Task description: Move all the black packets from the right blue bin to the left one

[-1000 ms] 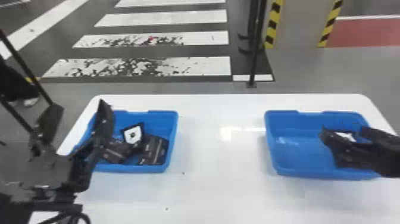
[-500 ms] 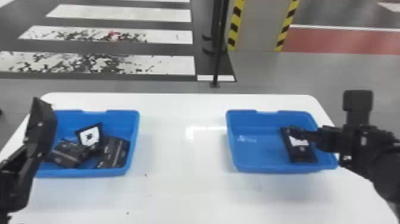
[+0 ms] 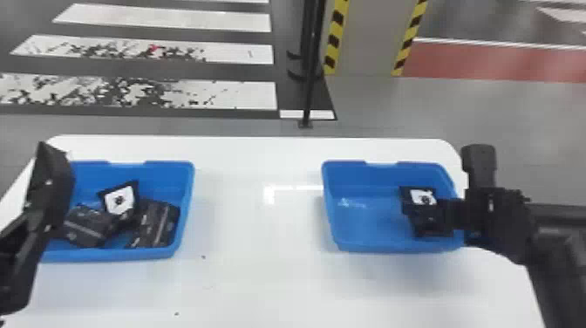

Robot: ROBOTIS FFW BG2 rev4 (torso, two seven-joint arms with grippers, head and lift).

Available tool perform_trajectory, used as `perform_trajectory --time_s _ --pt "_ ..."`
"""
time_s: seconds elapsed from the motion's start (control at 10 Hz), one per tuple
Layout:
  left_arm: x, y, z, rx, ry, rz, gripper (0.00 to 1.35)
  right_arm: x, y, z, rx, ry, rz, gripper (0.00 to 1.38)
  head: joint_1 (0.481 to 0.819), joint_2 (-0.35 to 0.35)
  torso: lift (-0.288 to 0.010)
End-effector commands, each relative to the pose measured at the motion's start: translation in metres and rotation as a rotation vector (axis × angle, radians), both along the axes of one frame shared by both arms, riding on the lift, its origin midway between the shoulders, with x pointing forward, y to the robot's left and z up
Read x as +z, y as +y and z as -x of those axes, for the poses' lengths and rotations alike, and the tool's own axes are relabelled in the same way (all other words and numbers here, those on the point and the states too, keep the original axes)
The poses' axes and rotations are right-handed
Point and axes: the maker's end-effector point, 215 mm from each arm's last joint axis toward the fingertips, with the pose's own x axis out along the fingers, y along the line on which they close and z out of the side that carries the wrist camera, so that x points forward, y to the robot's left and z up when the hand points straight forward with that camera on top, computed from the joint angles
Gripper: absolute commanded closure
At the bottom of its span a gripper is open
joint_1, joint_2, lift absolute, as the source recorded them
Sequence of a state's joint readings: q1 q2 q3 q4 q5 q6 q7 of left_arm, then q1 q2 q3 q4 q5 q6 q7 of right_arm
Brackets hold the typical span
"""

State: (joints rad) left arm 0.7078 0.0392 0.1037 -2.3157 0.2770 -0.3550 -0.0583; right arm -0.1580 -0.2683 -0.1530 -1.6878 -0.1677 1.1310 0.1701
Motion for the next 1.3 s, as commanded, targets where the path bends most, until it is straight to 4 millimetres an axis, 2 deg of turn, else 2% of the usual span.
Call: perform_trajectory --time_s 0.0,0.2,0.4,0.5,0.6,0.7,0.8,0.9,1.1,1.2 --pt "0.001 -0.002 0.0 -0.004 -0.002 -0.001 0.23 -0.011 0.003 -0.002 0.0 0.029 -0.014 0.09 0.695 -0.103 -0.14" --pt "0.0 -0.003 0.0 -0.006 -0.002 0.002 0.23 -0.018 0.003 0.003 -0.005 0.051 -0.014 0.1 0.695 -0.103 -0.14" --pt "0.002 -0.002 0.0 -0.003 -0.007 0.001 0.23 -0.026 0.003 0.016 -0.017 0.099 -0.009 0.22 0.695 -0.105 -0.14" --pt "0.003 -0.002 0.0 -0.003 -0.009 0.001 0.23 -0.034 0.003 0.022 -0.023 0.128 -0.021 0.48 0.695 -0.106 -0.14" --pt "0.002 -0.002 0.0 -0.005 -0.006 0.002 0.23 -0.04 0.008 0.026 -0.02 0.152 -0.045 0.89 0.695 -0.104 -0.14" --pt "0.002 -0.003 0.001 -0.004 -0.009 -0.002 0.23 -0.036 0.016 0.022 -0.007 0.123 -0.065 1.21 0.695 -0.103 -0.14" --pt "0.002 -0.003 0.001 -0.004 -0.009 -0.002 0.23 -0.026 0.035 0.016 0.025 0.055 -0.112 1.22 0.695 -0.097 -0.14" --pt "0.003 -0.003 0.001 -0.005 -0.011 -0.001 0.23 -0.002 0.05 0.009 0.058 -0.041 -0.152 1.22 0.695 -0.082 -0.14" --pt "0.006 -0.003 0.002 -0.004 -0.021 -0.001 0.23 0.064 0.071 -0.002 0.115 -0.277 -0.218 1.22 0.695 -0.046 -0.14" --pt "0.006 -0.003 0.002 -0.005 -0.023 0.0 0.23 0.089 0.081 -0.004 0.15 -0.337 -0.224 1.22 0.695 -0.028 -0.14"
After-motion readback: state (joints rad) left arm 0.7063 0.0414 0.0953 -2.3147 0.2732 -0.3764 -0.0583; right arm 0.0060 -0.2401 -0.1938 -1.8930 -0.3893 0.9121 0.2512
